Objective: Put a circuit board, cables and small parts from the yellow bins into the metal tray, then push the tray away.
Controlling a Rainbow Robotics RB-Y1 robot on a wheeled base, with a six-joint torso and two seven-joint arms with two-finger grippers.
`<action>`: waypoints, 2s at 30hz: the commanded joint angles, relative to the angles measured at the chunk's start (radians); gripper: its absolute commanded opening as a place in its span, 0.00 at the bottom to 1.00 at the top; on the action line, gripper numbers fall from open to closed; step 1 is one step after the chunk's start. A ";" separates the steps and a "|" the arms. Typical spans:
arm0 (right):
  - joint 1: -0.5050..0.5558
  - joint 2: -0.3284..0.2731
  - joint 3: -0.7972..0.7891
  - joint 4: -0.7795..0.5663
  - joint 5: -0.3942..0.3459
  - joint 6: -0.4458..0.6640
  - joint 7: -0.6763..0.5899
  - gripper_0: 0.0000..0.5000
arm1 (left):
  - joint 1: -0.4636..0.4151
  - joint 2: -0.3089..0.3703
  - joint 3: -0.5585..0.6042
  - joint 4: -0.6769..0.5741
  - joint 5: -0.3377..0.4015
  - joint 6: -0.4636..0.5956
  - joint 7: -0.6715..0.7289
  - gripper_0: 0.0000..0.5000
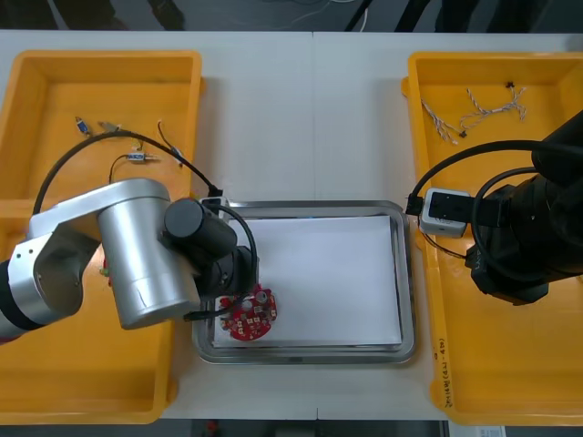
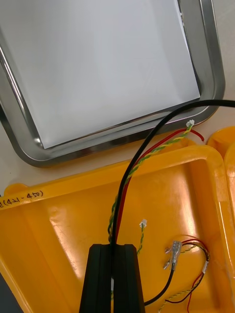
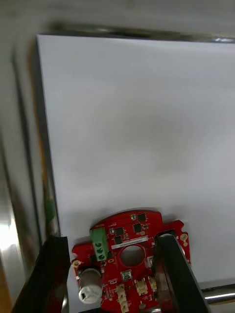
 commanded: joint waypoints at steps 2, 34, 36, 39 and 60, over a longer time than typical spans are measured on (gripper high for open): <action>-0.036 -0.020 0.007 -0.024 -0.027 -0.022 -0.022 0.00 | -0.043 0.008 0.145 -0.066 0.087 0.096 0.044 1.00; -0.349 0.264 0.392 0.106 0.028 -0.039 -0.088 0.00 | -0.050 0.173 0.692 0.098 0.343 0.420 -0.314 1.00; -0.355 0.277 0.415 0.123 0.041 -0.036 -0.085 0.00 | -0.049 0.181 0.709 0.128 0.340 0.420 -0.347 1.00; -0.364 0.296 0.471 0.155 0.071 -0.031 -0.083 0.00 | -0.053 0.185 0.731 0.184 0.331 0.417 -0.419 1.00; -0.343 0.391 0.655 0.283 0.249 -0.039 -0.094 0.00 | -0.136 0.181 0.740 0.357 0.310 0.305 -0.768 1.00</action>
